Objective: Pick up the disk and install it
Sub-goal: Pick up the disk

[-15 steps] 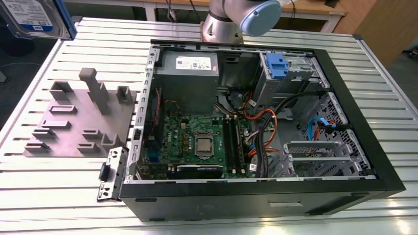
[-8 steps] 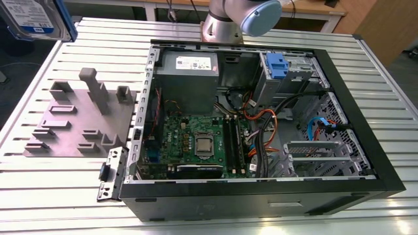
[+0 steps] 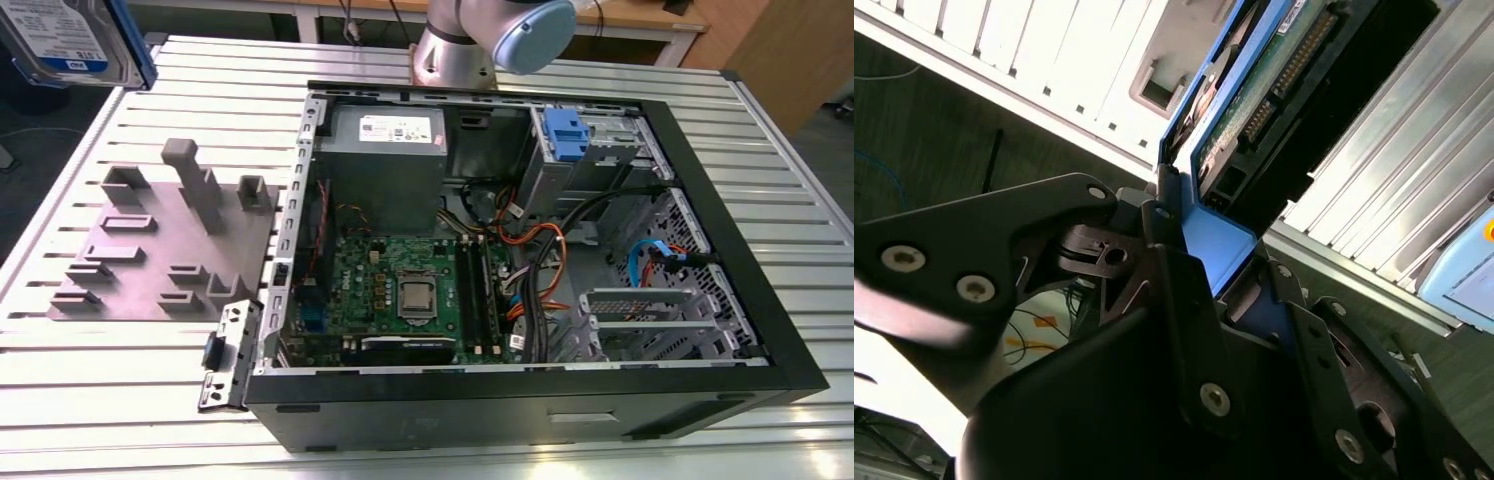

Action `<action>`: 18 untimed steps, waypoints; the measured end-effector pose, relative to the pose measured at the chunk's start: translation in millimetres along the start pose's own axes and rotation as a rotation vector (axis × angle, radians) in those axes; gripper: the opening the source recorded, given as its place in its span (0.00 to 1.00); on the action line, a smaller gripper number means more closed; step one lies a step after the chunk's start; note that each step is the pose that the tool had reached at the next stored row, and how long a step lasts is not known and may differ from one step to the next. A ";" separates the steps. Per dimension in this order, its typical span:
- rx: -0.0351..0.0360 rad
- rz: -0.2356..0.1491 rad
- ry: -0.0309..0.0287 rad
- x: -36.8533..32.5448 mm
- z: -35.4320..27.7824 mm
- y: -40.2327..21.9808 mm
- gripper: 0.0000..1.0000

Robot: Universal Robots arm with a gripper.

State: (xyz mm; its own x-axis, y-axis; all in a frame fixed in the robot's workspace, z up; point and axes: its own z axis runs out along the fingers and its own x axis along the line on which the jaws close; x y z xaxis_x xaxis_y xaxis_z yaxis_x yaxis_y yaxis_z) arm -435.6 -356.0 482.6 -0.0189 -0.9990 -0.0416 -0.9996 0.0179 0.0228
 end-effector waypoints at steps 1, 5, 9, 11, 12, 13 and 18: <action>0.0000 0.000 0.0000 0.1 0.0 -0.1 0.37; -0.0001 0.000 0.0001 0.1 0.0 -0.8 0.37; -0.0001 0.000 0.0001 0.1 -0.1 -2.6 0.37; -0.0001 0.000 0.0001 0.1 -0.1 -3.9 0.37; -0.0001 0.000 0.0001 0.0 -0.2 -4.6 0.37; -0.0001 0.000 0.0001 0.0 -0.2 -5.4 0.37; 0.0000 0.000 0.0000 -0.1 -0.2 -10.0 0.37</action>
State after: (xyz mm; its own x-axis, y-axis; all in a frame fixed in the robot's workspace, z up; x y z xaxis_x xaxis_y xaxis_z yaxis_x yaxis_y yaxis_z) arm -425.6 -356.1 482.6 -0.0187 -0.9990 -0.0416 -0.9996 0.0178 0.0228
